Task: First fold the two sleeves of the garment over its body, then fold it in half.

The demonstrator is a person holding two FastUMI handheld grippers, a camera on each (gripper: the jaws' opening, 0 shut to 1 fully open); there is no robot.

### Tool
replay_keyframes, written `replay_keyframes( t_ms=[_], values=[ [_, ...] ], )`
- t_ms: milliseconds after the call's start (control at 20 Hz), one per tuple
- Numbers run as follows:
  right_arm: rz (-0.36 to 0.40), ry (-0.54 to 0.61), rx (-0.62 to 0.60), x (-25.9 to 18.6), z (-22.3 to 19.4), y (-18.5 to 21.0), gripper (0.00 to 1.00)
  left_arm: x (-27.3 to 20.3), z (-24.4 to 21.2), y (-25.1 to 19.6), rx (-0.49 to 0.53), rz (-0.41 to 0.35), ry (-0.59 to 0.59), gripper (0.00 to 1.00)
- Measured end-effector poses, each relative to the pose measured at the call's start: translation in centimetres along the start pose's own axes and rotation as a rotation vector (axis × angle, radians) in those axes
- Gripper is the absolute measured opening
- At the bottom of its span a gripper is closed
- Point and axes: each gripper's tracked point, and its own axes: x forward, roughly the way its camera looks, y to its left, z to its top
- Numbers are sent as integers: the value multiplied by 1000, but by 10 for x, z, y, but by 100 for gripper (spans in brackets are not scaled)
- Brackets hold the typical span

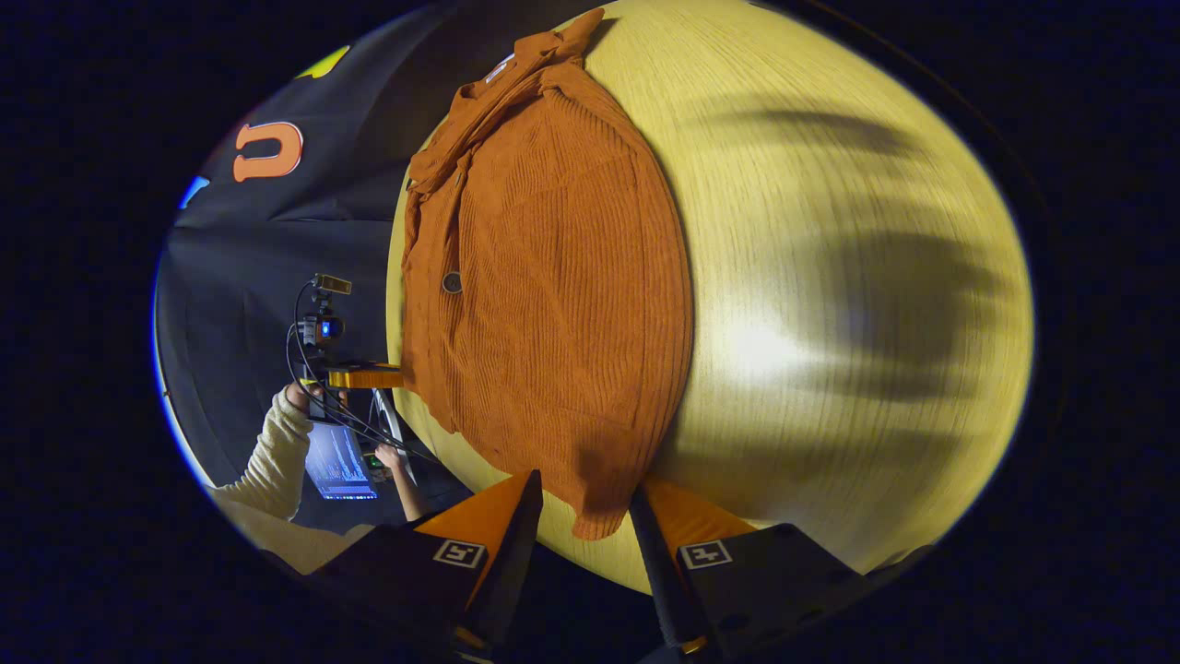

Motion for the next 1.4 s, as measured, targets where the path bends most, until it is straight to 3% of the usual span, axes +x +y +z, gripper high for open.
replay_keyframes(
  t_ms=[50,150,200,250,300,350,400,500,550,600,850,1050,1250,1400],
  values=[
    [-46,-1,-12,4,3,-10,61,2,1,1,0,21,-4,73],
    [-59,7,20,8,4,-11,19,2,3,4,-28,62,-14,66],
    [-64,11,28,8,4,-9,13,3,4,5,-45,80,-23,61],
    [-76,15,16,10,3,-11,13,4,6,8,-44,111,-31,58],
    [-83,20,14,9,6,-10,18,6,6,11,-37,143,-39,49],
    [-92,25,5,10,5,-10,9,7,6,11,-30,156,-46,41],
    [-106,29,-7,10,5,-10,9,6,6,13,-28,175,-47,27],
    [-124,23,-35,15,-2,-7,9,7,7,12,-45,196,-38,18],
    [-143,22,-49,9,5,-6,4,6,9,9,-42,205,-38,14],
    [-159,16,-54,9,7,-6,4,5,9,6,-38,224,-26,5],
    [-212,-48,-78,3,12,5,0,-9,13,-13,35,247,-27,3],
    [-173,-106,-103,-29,17,39,0,-34,12,-46,52,180,-60,3],
    [-137,-176,-149,-60,37,82,0,-75,19,-97,49,44,-120,3],
    [-128,-215,-219,-86,48,109,0,-115,34,-120,94,19,-180,3]
  ],
)
